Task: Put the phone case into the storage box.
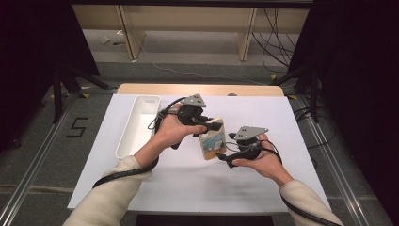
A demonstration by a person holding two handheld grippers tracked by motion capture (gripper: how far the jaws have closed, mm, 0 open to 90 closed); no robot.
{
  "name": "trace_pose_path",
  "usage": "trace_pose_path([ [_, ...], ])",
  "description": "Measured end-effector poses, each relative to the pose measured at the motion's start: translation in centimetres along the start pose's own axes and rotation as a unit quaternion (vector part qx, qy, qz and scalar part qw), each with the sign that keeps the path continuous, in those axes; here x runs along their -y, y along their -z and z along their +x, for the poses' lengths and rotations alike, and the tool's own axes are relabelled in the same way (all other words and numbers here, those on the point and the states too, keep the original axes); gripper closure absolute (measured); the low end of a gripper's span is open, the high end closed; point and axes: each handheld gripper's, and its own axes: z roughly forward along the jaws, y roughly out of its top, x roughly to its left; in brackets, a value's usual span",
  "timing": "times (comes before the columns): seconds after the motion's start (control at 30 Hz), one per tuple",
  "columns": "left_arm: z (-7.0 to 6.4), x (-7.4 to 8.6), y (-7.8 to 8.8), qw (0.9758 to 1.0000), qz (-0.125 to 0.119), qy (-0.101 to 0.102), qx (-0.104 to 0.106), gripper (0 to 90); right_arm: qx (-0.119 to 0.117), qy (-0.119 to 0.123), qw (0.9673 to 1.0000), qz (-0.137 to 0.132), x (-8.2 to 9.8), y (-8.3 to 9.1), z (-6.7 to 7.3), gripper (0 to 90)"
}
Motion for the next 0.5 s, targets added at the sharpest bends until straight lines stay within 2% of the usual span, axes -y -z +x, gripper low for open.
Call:
trace_pose_path([
  [0.1,-0.16,0.17,-0.07,0.9999,0.002,-0.005,0.009,79.1,-0.014,0.001,0.9999,-0.002,0.22,0.01,0.15,16.1],
  [0.5,-0.61,0.02,-0.32,0.9998,0.007,-0.010,0.018,79.1,-0.052,0.009,0.9986,0.004,0.66,-0.35,0.11,27.0],
])
